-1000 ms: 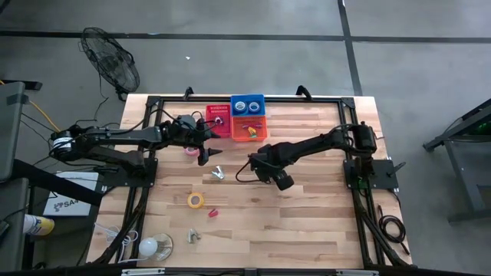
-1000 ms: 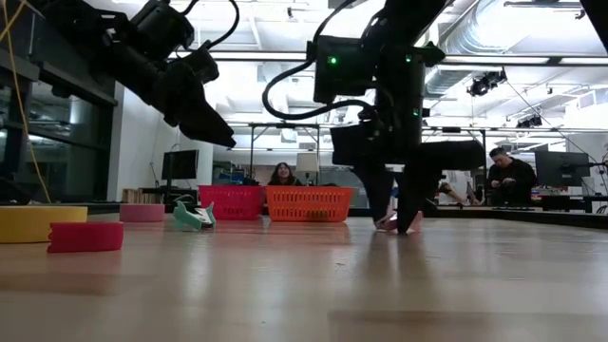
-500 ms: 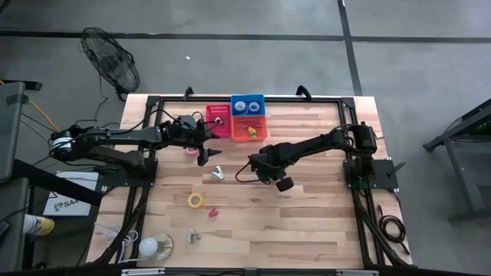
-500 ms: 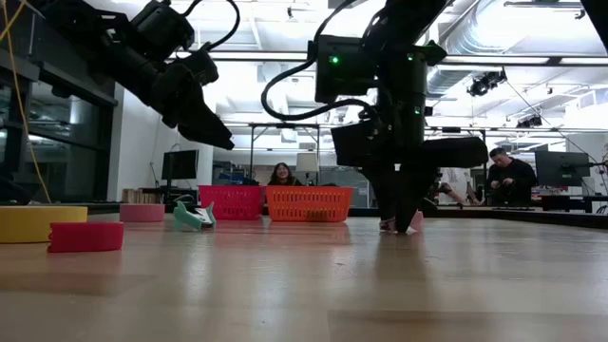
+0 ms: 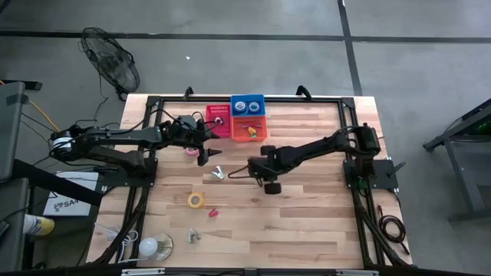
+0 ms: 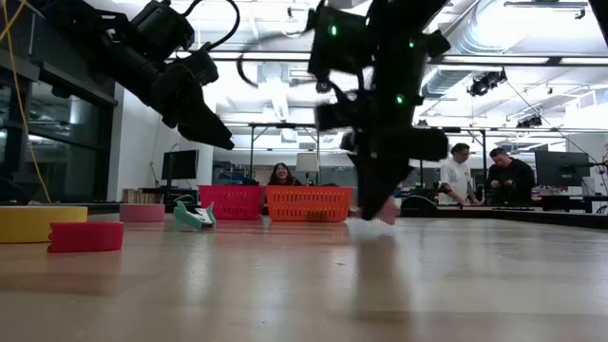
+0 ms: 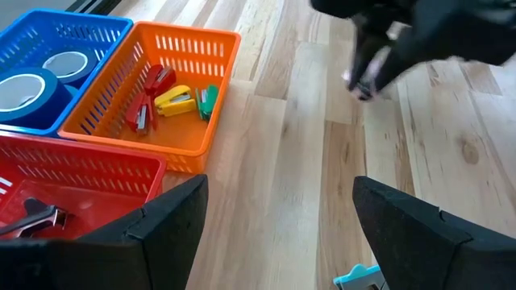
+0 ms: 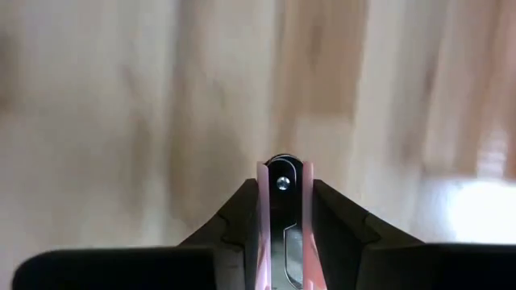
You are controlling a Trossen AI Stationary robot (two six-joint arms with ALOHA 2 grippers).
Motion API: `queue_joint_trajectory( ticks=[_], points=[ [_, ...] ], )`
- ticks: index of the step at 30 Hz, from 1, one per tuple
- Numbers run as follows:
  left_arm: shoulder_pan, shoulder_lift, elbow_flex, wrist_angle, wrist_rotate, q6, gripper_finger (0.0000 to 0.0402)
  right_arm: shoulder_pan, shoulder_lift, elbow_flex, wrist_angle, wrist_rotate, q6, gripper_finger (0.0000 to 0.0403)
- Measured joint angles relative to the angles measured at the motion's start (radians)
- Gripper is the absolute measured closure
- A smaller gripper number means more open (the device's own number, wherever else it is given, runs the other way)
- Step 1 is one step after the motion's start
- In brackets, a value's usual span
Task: Pick and place Stapler, Stapler remover, tape
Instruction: Put the pink staple remover into the red bin
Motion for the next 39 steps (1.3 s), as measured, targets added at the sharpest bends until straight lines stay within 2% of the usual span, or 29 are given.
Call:
queue_joint_trajectory(
  ticks=[5,14,25,33,39],
  points=[
    [0.0,0.0,0.0,0.001,0.002,0.0,0.0097,0.042,-0.028,0.001,0.102,0.053,-0.002,0.0324],
    [0.0,0.0,0.0,0.001,0.036,0.0,0.0097,0.091,-0.112,0.002,0.217,0.245,-0.035,0.0324],
    [-0.038,0.0,0.0,0.054,0.144,0.056,0.0097,0.101,-0.165,0.003,0.417,0.301,-0.083,0.0324],
    [-0.094,0.0,0.0,0.104,0.145,0.087,0.0097,0.101,-0.165,0.003,0.532,0.344,-0.086,0.0324],
    [-0.115,0.0,0.0,0.156,0.187,0.087,0.0097,0.107,-0.165,0.003,0.661,0.347,-0.144,0.0324]
  ],
)
